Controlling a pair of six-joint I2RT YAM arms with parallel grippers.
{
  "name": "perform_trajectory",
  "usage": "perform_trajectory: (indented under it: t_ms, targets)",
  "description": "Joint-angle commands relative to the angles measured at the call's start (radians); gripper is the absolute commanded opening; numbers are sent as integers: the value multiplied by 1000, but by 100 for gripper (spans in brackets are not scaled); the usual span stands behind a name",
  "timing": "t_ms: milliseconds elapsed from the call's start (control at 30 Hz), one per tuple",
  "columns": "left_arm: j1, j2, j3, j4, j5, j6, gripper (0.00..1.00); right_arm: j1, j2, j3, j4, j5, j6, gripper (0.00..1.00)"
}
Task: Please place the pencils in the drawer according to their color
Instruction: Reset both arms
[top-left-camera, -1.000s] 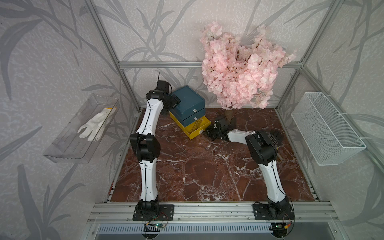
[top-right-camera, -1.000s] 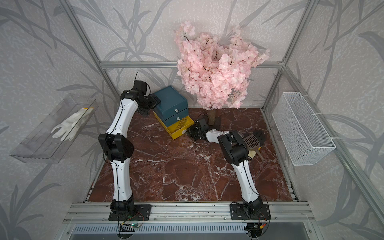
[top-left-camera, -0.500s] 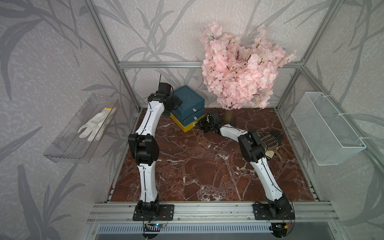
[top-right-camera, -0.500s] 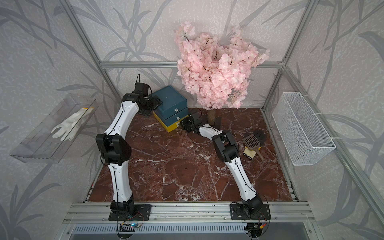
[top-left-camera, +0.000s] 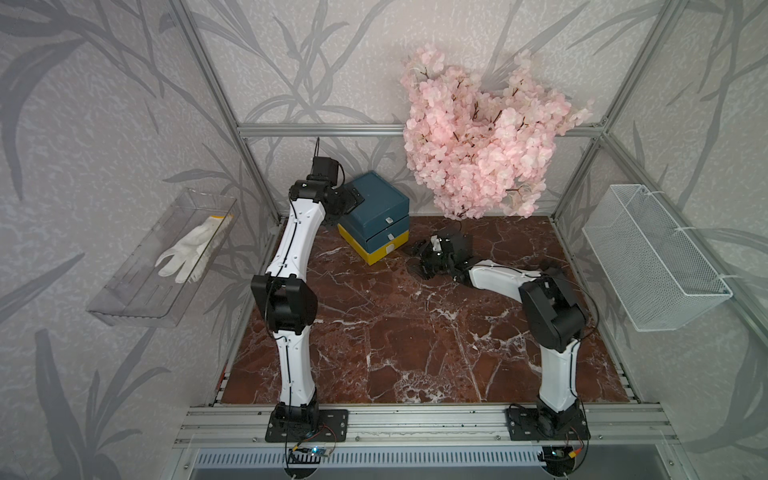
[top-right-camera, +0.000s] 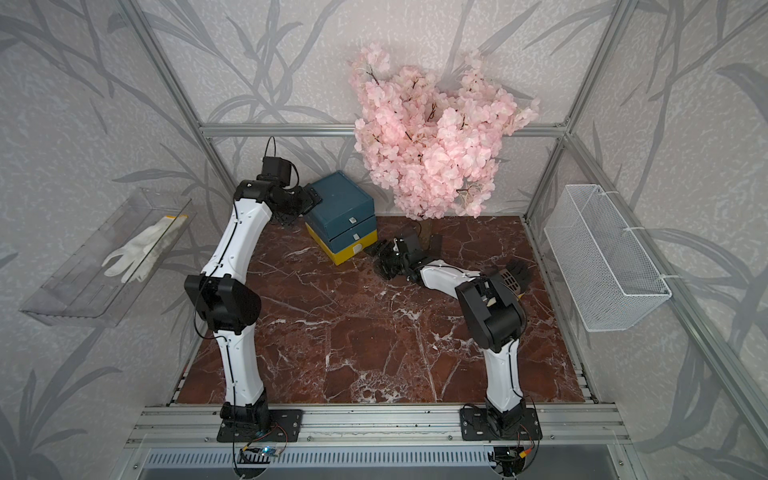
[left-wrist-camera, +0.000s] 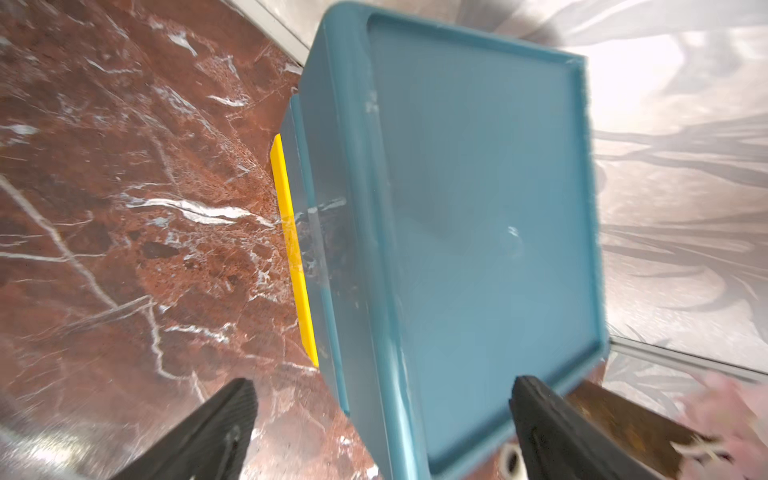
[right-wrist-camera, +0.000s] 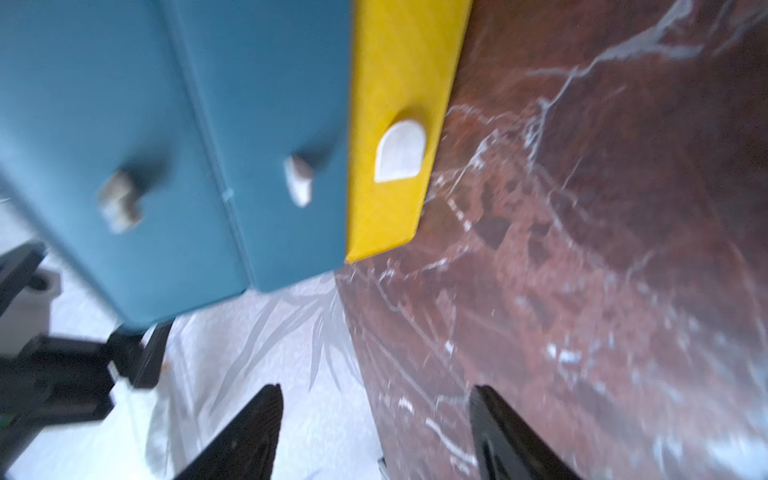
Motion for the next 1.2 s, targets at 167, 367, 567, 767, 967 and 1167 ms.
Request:
perform_trajectory:
  t_ms: [167, 367, 567, 767, 967, 1167]
  targets:
    - [-23, -597, -648, 371, -151, 114, 100, -85, -513, -272, -377, 84, -325, 98]
    - [-94, -1014, -1320, 947, -481, 307, 100, -212, -722, -298, -658, 345, -599, 99]
    - [-156, -1044, -1531, 1103, -583, 733, 100, -386, -771, -372, -593, 517, -818, 99]
    - [-122, -980, -1753, 1380, -676, 801, 100, -417, -720, -441, -420, 743, -1057, 99]
    - [-20, -869, -1932, 1611, -579, 725, 100, -462, -652, -640, -67, 859, -1201, 99]
    - [68, -679, -1965, 1839, -437, 696, 100, -506, -512, -879, 502, 751, -1283, 99]
